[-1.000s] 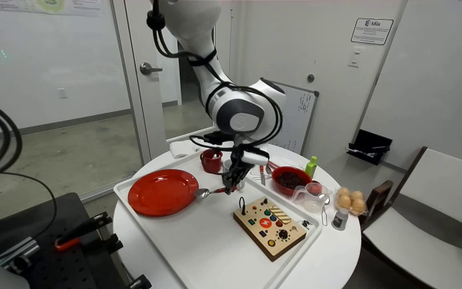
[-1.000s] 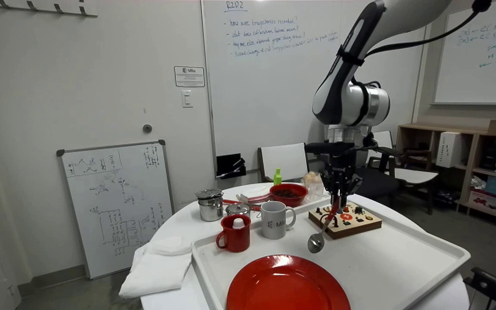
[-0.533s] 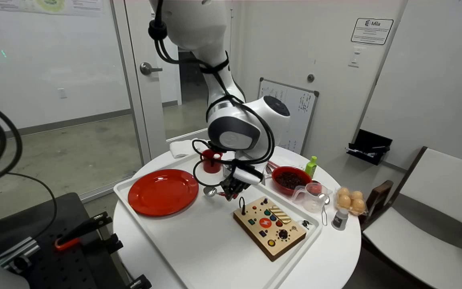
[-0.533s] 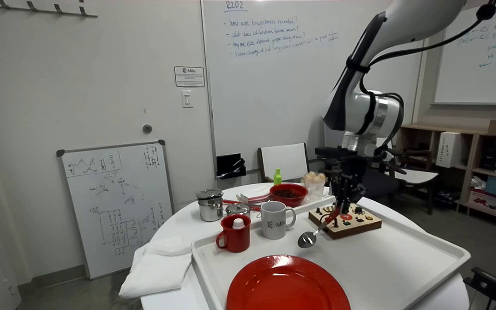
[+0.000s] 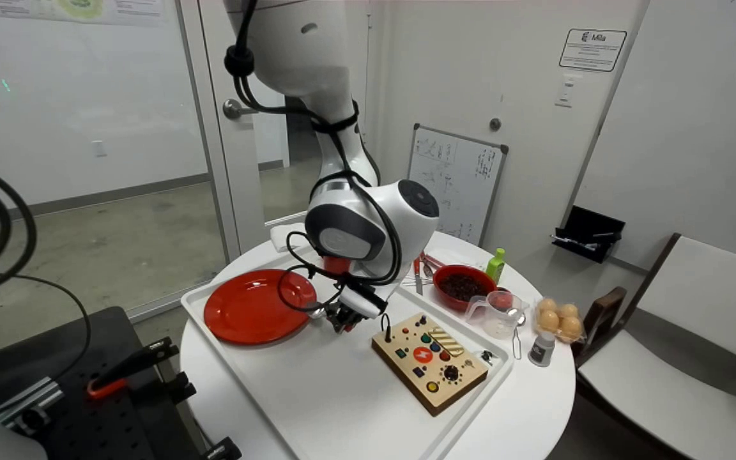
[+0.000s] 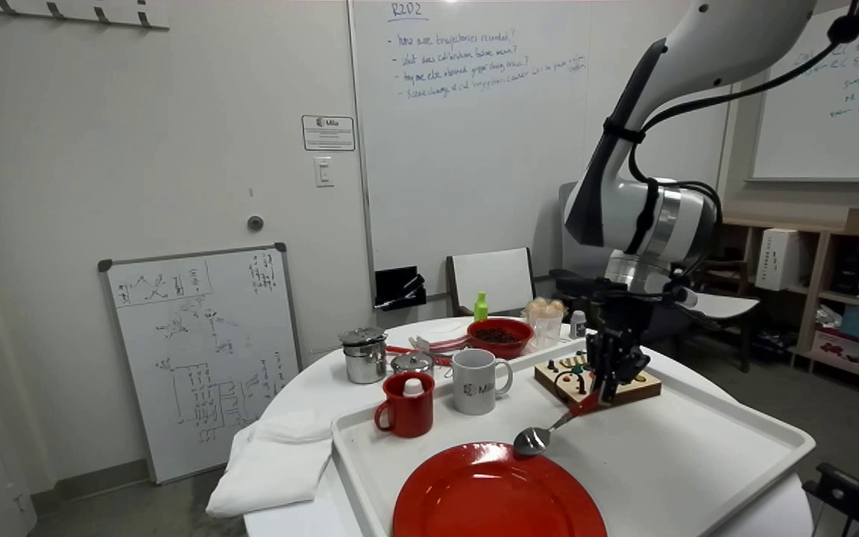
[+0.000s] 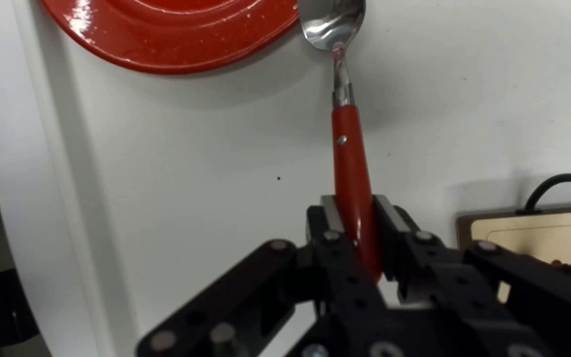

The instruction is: Put the spoon on the tray

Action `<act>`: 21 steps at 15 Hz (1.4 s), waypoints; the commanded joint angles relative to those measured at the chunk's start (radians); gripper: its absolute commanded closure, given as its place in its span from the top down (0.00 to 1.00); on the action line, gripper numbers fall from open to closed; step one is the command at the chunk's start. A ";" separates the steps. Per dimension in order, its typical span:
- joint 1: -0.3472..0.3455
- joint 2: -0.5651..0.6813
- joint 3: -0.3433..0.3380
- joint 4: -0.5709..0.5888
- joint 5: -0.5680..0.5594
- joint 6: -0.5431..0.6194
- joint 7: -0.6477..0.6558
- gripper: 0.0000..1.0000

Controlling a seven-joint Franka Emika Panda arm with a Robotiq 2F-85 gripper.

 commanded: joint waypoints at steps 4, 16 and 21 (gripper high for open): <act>0.013 0.039 -0.009 0.017 0.102 0.012 -0.019 0.14; -0.031 0.101 -0.039 0.085 0.259 -0.061 -0.010 0.13; -0.022 0.129 -0.060 0.105 0.272 -0.083 -0.005 0.13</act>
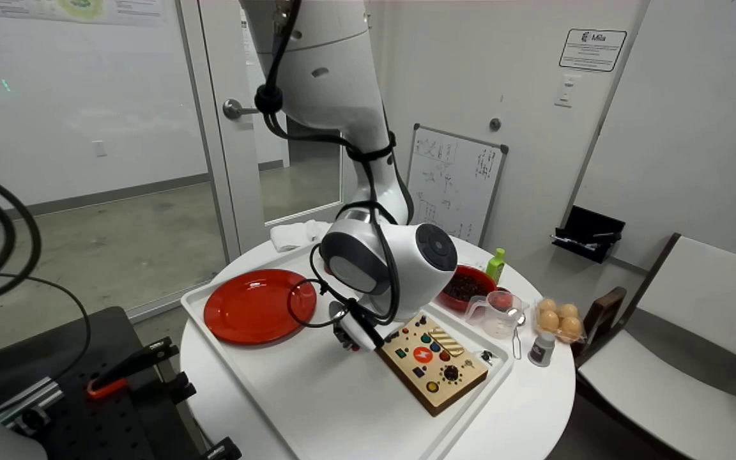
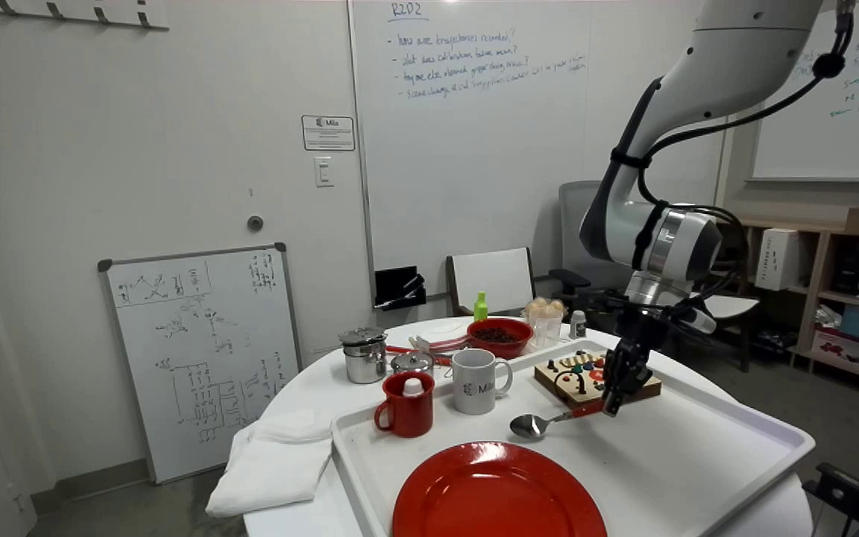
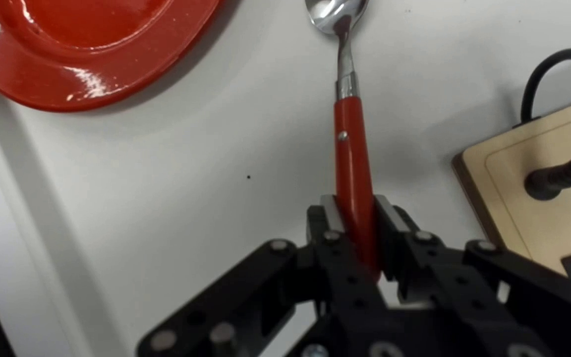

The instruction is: Put the spoon on the tray

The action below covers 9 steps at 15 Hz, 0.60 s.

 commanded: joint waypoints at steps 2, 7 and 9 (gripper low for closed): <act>0.012 0.034 -0.020 0.037 0.021 -0.042 -0.006 0.15; 0.019 0.048 -0.031 0.050 0.015 -0.066 0.004 0.67; 0.021 0.050 -0.034 0.053 0.015 -0.072 0.005 0.82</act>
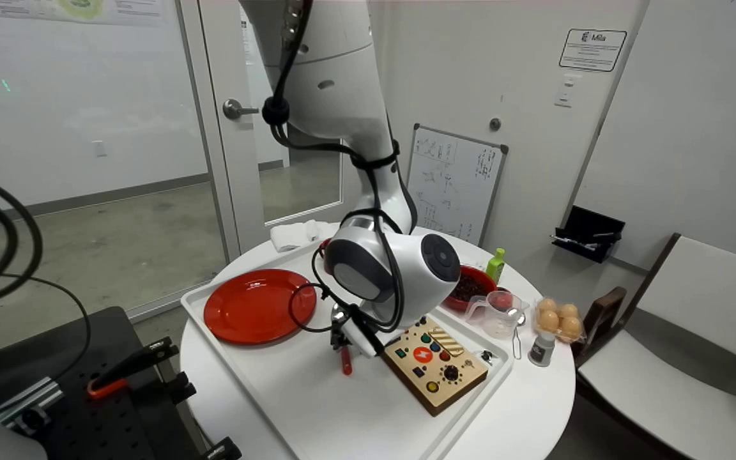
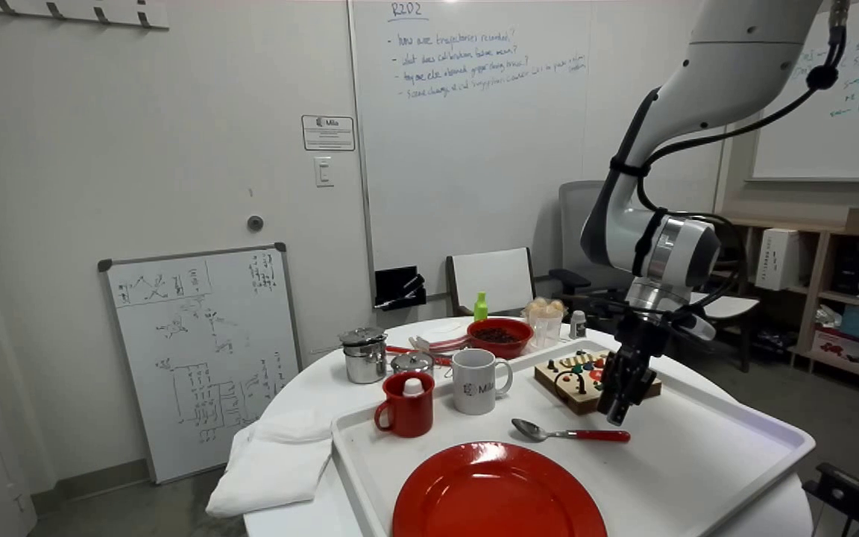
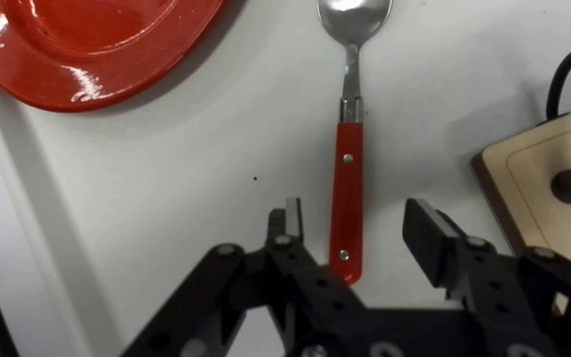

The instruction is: Put the spoon on the tray

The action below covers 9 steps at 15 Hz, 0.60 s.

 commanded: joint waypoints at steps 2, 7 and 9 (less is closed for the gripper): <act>0.025 0.001 -0.022 0.010 0.013 -0.013 -0.001 0.95; 0.163 -0.087 -0.093 -0.072 -0.156 0.061 0.033 1.00; 0.226 -0.130 -0.124 -0.104 -0.260 0.075 0.065 1.00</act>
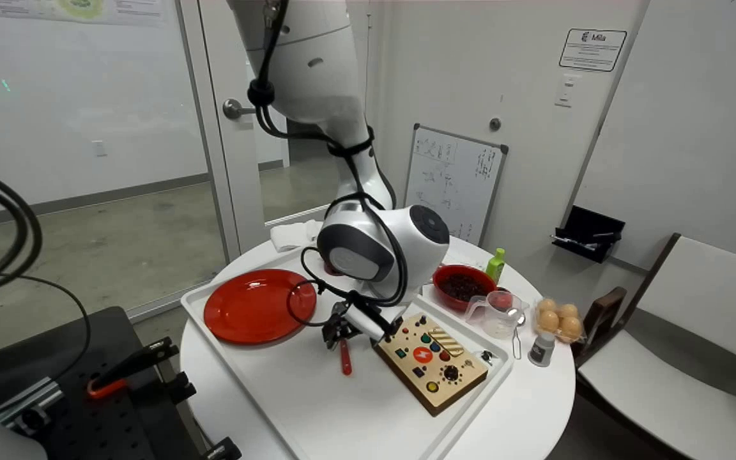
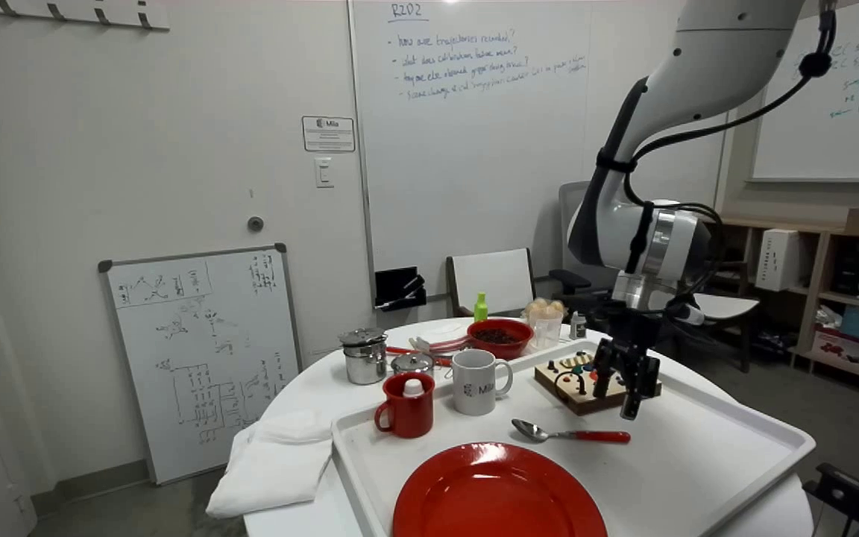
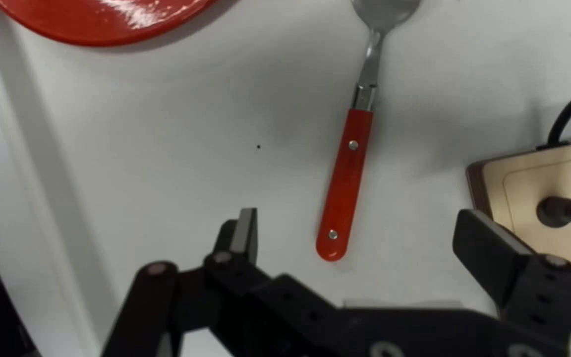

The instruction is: Put the spoon on the tray

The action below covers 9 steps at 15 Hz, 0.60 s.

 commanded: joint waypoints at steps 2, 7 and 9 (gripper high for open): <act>0.157 -0.141 -0.081 -0.103 -0.247 0.022 0.096 1.00; 0.134 -0.165 -0.033 -0.086 -0.417 0.019 0.157 1.00; 0.122 -0.162 -0.019 -0.085 -0.413 0.018 0.156 1.00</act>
